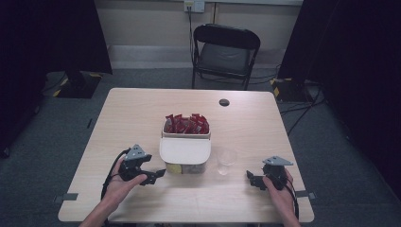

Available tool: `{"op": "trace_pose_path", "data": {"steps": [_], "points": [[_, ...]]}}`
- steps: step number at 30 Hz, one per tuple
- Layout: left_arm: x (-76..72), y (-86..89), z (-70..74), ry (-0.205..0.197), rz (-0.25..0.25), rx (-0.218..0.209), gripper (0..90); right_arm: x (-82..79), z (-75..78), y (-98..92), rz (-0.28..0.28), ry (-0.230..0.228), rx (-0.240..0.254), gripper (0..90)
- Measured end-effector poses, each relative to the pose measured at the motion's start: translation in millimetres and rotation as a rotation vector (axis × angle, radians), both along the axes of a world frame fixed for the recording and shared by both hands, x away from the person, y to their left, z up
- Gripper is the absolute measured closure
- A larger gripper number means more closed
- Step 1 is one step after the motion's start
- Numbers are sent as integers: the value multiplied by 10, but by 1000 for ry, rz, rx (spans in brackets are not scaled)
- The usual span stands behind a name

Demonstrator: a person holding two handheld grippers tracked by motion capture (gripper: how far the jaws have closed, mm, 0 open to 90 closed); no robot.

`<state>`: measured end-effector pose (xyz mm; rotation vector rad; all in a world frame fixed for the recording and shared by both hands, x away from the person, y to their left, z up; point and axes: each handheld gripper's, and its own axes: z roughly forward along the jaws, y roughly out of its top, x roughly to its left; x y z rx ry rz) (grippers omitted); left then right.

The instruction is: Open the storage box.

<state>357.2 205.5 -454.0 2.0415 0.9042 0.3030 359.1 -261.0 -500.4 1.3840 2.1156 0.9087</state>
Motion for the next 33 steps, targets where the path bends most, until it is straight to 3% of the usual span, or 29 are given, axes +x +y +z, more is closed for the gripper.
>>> {"op": "trace_pose_path", "data": {"steps": [9, 14, 24, 33], "points": [[35, -76, 47, -6, -16, -20, 158, 0, 0, 2, -2, 0, 3, 116], [42, -97, 52, -6, -29, -7, 162, 0, 0, 2, -2, 0, 2, 116], [92, -150, 107, -15, -23, -30, 161, 0, 0, 2, -2, 0, 2, 116], [118, -157, 124, -18, -17, -17, 162, 0, 0, 0, 0, 0, 0, 116]]}}
